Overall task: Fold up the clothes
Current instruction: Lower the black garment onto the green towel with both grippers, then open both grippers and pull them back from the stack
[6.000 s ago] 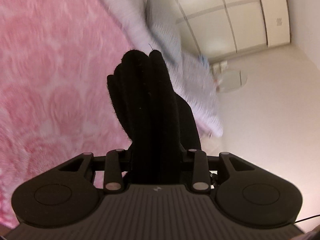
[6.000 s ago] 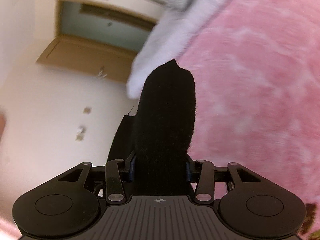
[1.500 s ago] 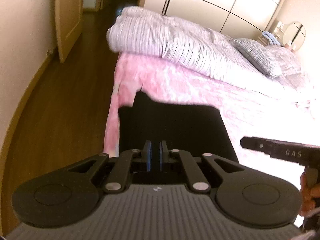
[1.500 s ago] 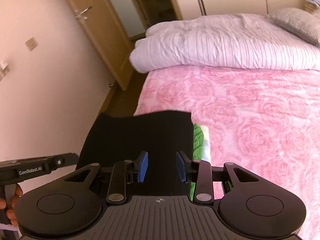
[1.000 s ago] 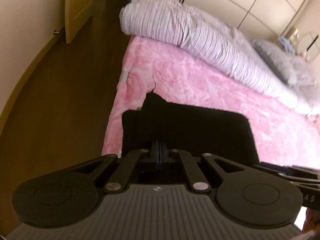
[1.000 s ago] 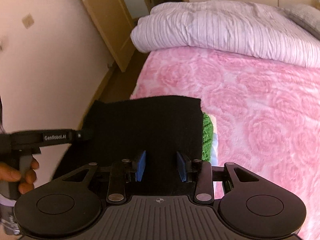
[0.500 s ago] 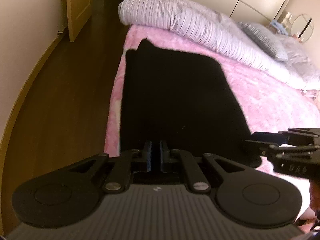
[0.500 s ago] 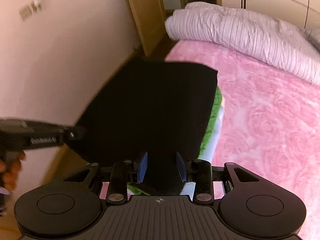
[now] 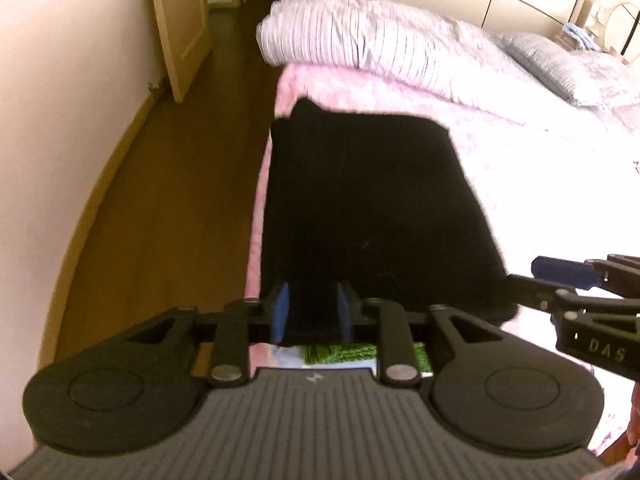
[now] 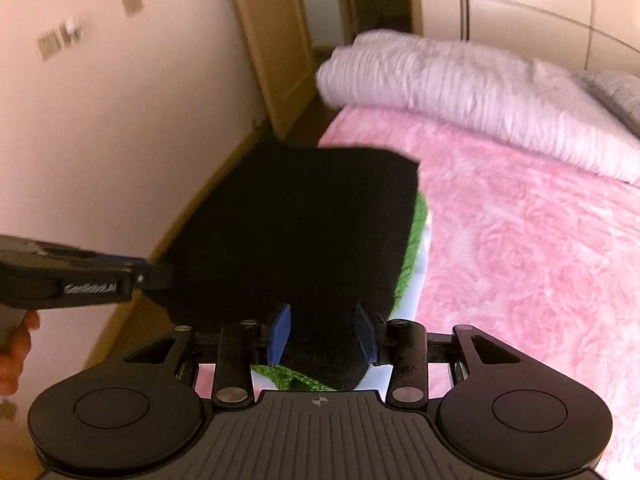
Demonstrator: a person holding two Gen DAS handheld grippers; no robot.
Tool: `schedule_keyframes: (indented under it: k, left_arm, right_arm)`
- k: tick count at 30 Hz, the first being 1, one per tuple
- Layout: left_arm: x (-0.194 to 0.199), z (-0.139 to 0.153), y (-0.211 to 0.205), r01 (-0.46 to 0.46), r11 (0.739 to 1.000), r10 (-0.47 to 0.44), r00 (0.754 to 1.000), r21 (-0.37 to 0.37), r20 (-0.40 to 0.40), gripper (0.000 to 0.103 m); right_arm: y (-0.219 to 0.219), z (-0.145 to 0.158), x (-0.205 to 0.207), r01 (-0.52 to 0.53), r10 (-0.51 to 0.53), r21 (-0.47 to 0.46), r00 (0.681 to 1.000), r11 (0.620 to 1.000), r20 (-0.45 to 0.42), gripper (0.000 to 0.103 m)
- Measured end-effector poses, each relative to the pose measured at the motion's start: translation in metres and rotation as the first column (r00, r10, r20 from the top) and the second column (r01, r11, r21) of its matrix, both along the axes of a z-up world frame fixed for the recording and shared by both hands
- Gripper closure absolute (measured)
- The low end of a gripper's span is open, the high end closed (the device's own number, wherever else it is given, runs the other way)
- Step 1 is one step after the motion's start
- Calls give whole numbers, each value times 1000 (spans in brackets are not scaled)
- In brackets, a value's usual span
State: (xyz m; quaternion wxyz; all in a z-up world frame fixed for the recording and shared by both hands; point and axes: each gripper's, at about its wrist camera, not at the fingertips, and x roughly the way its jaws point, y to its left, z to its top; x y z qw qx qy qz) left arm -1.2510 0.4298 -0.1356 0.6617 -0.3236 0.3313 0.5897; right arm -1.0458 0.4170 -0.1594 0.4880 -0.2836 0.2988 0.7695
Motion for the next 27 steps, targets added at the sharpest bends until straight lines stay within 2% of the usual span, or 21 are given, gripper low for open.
schedule_keyframes:
  k: [4,7,10,12,14,18,21,23,27]
  left_arm:
    - [9,28,-23,-9,999,9,1000,44,-11,68]
    - [16,44,-46,-20,998,20,1000,62,3,64]
    - [30,59,-66,-39,995,41,999,95,-17,60]
    - [38,67,-77,-65,990,70,997,126,-35,50]
    - [46,76,-88,-104,983,108,994,151,-19,48]
    - [59,91,-104,-208,966,193,976,155,105,48]
    - [71,102,-113,-240,960,210,959,146,192,51]
    - [83,108,-114,-239,963,212,957,123,196,55]
    - [114,116,-121,-237,964,224,967,117,119,55]
  right_arm:
    - [-25,26,14,28,-27,54,999,998,-18,51]
    - [-44,43,25,42,-40,69,999,997,-30,51]
    - [-60,59,35,49,-47,95,998,994,-29,50]
    - [-66,68,43,48,-47,109,999,993,-10,49]
    - [-72,77,51,46,-46,122,999,992,4,48]
    - [-88,92,78,31,-25,151,999,988,-39,48]
    - [-97,110,99,23,-15,167,999,986,-48,48]
    - [-95,116,112,16,-7,169,999,986,-51,48]
    - [-87,122,136,-4,12,137,998,991,-59,48]
